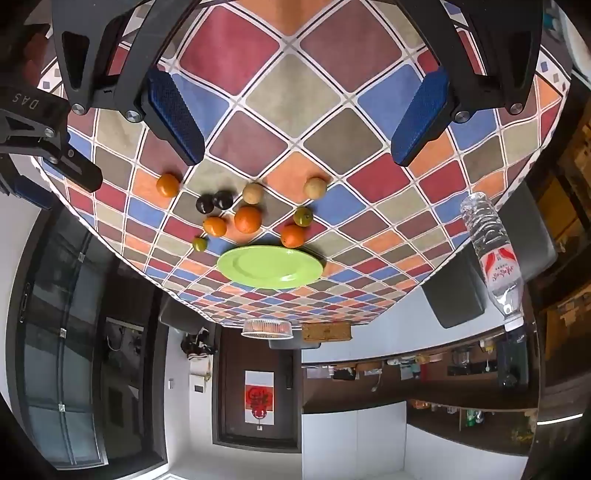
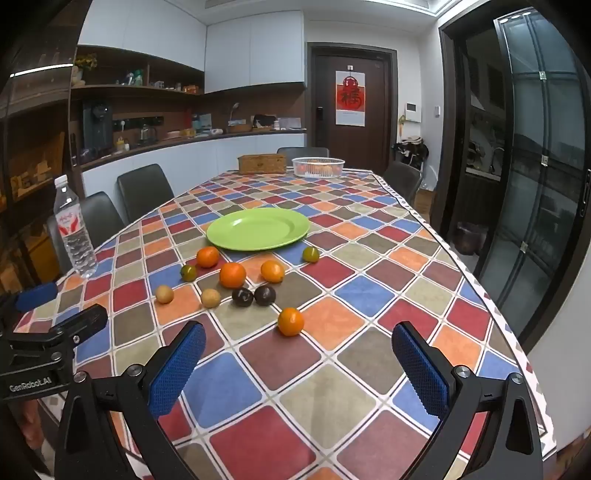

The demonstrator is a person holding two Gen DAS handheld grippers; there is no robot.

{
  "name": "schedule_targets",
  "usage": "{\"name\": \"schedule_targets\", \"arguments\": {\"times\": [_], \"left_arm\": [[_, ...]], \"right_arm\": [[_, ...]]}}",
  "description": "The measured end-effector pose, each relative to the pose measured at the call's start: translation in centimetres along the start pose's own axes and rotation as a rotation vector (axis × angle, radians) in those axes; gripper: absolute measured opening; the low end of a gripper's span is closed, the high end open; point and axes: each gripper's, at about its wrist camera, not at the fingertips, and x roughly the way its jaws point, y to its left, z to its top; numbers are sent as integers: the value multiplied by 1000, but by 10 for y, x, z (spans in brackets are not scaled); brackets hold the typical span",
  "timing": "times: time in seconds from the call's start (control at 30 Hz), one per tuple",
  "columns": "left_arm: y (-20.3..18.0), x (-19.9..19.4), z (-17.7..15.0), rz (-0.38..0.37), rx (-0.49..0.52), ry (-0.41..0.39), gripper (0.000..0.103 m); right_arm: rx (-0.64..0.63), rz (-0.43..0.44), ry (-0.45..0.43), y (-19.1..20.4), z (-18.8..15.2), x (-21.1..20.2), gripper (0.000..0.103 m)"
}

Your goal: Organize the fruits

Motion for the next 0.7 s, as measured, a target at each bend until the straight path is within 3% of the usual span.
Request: {"name": "schedule_targets", "arguments": {"times": [0.1, 0.7], "left_arm": [[2, 4, 2, 12, 3, 38, 103], [-2, -3, 5, 35, 17, -3, 103]], "right_arm": [[0, -1, -1, 0, 0, 0, 102], [3, 4, -2, 0, 0, -1, 102]]}}
